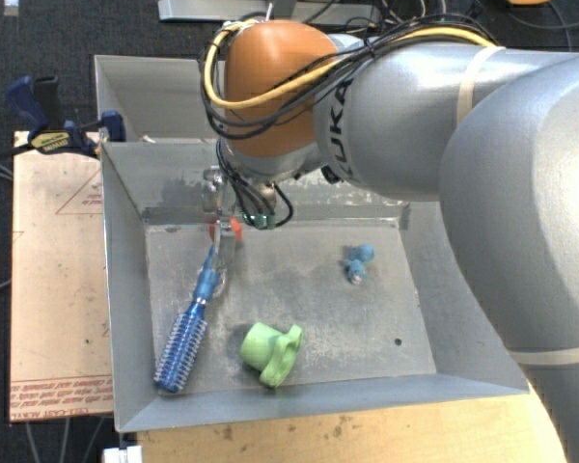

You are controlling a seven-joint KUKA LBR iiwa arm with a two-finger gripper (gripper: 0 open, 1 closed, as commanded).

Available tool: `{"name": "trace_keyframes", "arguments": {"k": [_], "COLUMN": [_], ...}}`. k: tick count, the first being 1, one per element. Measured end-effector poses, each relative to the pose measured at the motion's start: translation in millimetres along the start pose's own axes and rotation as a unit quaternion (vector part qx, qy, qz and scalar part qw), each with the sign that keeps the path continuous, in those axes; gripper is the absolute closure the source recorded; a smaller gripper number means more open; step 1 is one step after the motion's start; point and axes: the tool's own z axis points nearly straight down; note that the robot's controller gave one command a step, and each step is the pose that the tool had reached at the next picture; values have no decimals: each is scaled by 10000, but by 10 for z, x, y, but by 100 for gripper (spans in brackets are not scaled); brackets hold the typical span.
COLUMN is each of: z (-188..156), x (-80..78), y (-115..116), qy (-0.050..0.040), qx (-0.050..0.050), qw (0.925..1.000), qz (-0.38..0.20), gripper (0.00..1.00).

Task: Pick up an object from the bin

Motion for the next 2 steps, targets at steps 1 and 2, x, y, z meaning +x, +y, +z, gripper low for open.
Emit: {"name": "trace_keyframes", "arguments": {"k": [1, 2], "z": [1128, 1093], "x": [365, 342], "y": [-157, -155], "qy": [-15, -47], "qx": [3, -1], "qw": [9909, 9910], "qz": [-1345, -1341], "gripper": [0, 100]}}
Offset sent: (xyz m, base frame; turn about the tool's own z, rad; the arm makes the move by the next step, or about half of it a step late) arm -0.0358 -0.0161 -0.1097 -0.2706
